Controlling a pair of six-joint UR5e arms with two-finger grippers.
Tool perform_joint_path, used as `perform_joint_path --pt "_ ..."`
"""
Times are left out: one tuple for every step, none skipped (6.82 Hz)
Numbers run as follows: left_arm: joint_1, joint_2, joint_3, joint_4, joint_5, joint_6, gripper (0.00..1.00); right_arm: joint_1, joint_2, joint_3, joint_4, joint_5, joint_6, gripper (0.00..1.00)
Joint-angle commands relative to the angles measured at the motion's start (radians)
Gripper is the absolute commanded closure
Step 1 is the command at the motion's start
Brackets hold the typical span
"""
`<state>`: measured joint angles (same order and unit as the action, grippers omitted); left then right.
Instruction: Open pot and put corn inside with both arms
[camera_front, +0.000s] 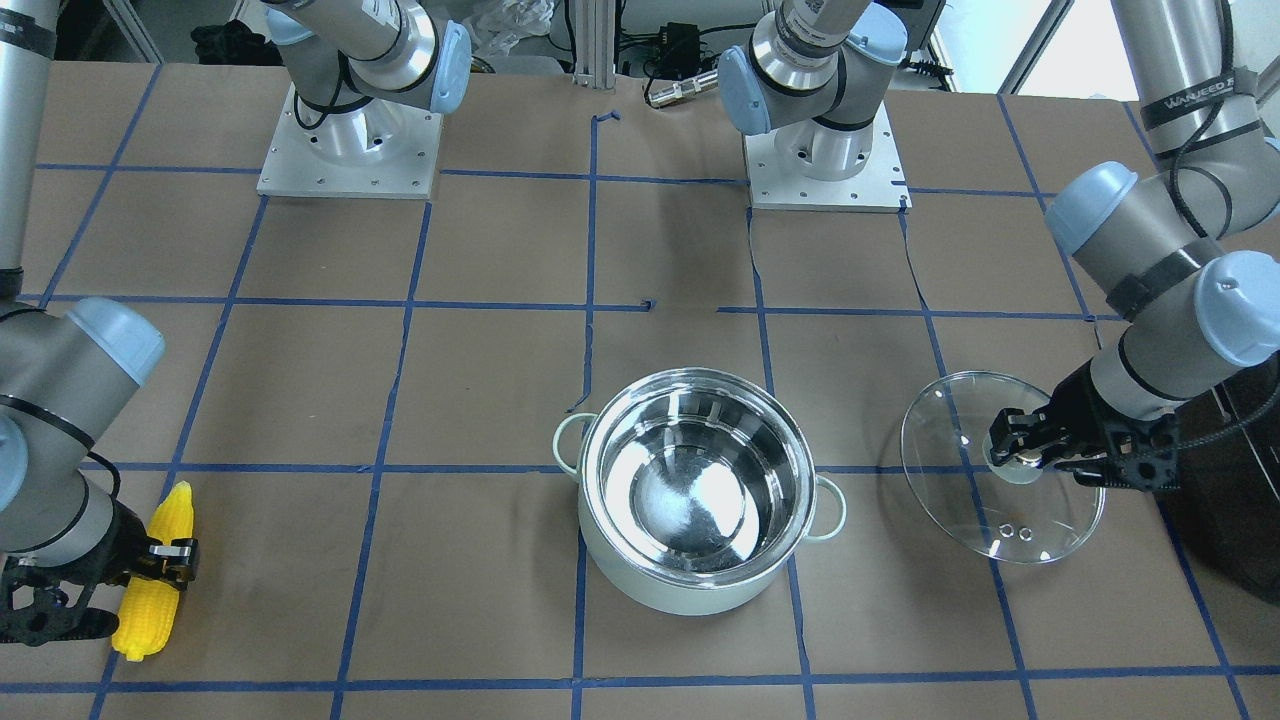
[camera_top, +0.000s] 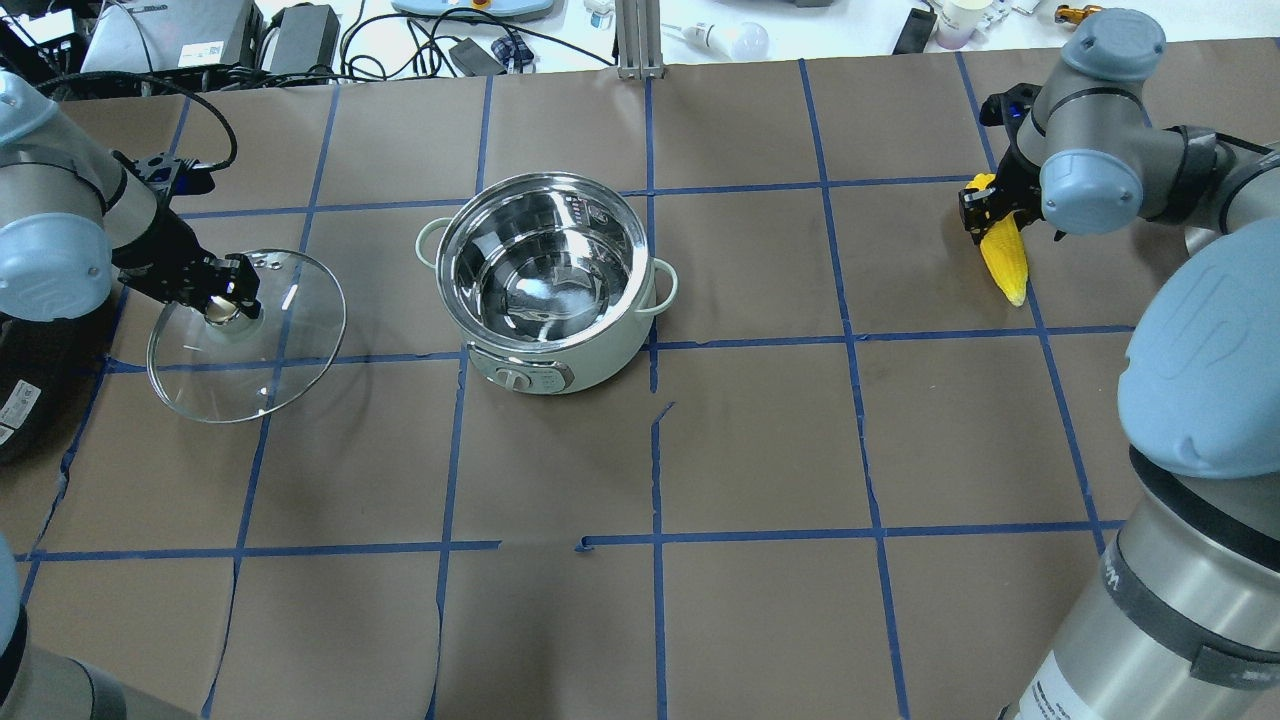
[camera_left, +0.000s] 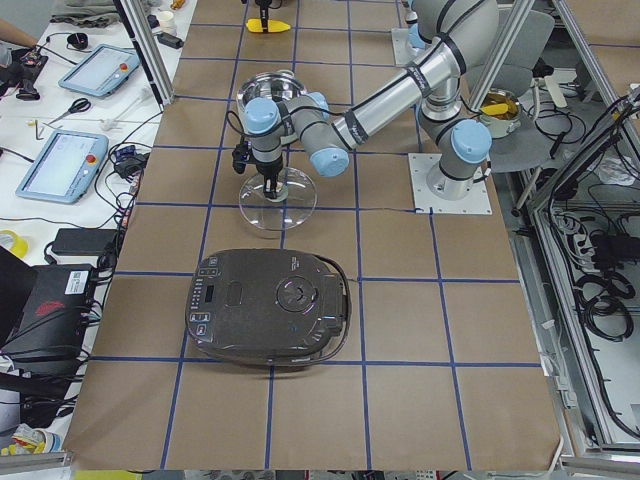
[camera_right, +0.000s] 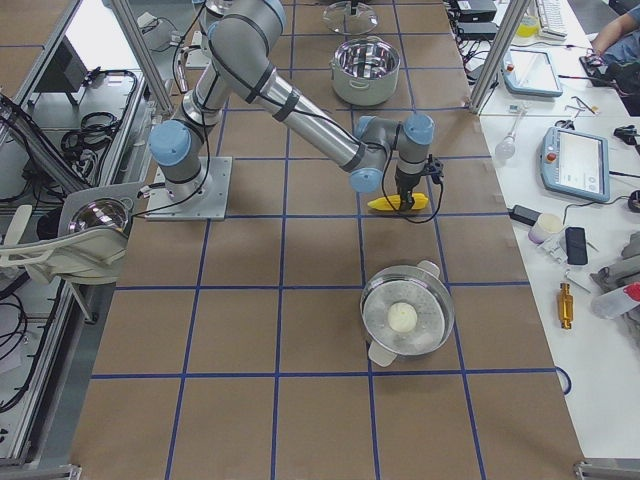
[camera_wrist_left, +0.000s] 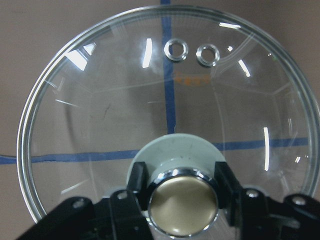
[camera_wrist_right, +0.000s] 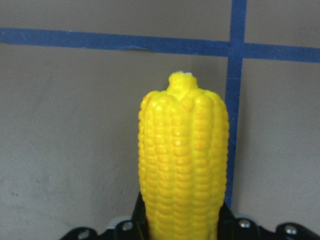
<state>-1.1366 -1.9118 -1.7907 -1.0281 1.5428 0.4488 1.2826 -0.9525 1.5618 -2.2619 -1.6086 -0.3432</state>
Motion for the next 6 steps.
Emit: perform_joint_path --pt "0.001 -0.032 -0.015 0.016 -0.003 -0.047 1.00 0.009 -0.066 -0.038 0.040 0.012 0.021 1.00" --pt "0.001 -0.035 -0.013 0.016 -0.003 -0.041 1.00 0.032 -0.119 -0.083 0.162 0.074 0.130 1.00" --pt "0.001 -0.035 -0.012 0.016 -0.003 -0.041 1.00 0.109 -0.152 -0.147 0.255 0.082 0.226 1.00" --pt "0.001 -0.038 -0.010 0.016 0.003 -0.041 1.00 0.247 -0.161 -0.222 0.334 0.014 0.397 1.00" --pt "0.001 -0.041 -0.012 0.016 0.005 -0.045 1.00 0.380 -0.149 -0.285 0.388 0.004 0.581 1.00" --pt "0.001 -0.044 -0.010 0.016 0.003 -0.047 1.00 0.476 -0.131 -0.326 0.400 0.000 0.690 1.00"
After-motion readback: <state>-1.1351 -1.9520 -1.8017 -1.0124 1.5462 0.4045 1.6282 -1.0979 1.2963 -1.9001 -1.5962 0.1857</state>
